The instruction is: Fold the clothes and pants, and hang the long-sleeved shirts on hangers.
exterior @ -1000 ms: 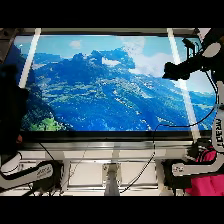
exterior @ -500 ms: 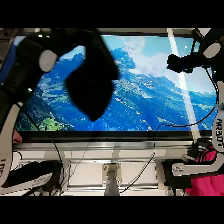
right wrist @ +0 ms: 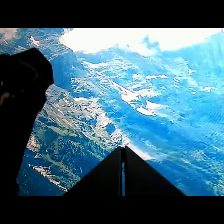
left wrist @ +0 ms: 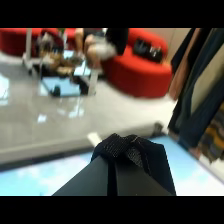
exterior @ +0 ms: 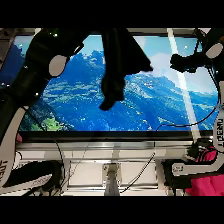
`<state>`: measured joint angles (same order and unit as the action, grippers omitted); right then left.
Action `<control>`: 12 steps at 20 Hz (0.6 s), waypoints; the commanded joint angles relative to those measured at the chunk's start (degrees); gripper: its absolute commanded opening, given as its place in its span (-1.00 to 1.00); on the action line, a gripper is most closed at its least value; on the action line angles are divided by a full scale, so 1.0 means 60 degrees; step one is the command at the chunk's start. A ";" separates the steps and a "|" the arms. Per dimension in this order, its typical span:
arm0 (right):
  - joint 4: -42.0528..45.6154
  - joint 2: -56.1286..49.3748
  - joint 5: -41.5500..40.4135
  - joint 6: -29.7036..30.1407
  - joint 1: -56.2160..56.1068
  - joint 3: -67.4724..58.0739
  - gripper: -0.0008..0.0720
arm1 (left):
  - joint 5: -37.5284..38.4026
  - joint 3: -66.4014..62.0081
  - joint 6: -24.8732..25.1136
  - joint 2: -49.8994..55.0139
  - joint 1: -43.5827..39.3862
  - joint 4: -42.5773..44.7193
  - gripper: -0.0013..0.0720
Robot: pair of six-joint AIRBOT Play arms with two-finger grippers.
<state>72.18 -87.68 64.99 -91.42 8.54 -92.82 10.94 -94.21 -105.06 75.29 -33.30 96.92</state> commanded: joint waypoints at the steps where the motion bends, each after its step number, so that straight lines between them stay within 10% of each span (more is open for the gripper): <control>1: 0.0018 0.0007 -0.0124 -0.0124 0.0007 0.0000 -0.92 | -0.1198 -0.0004 -0.0142 0.0211 0.0033 -0.0018 -0.94; 5: -0.0277 0.0007 0.0357 -0.0076 0.0007 0.0004 -0.92 | -0.0335 -0.0004 0.0229 0.0259 0.0033 0.0095 -0.93; 12: -0.5967 -0.0291 0.3224 0.2783 -0.0062 0.0033 -0.92 | 0.3446 0.0000 0.2419 0.0284 0.0033 0.0091 -0.93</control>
<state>50.61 -88.36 77.84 -80.75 8.25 -92.73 22.81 -94.24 -94.83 76.93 -33.12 97.38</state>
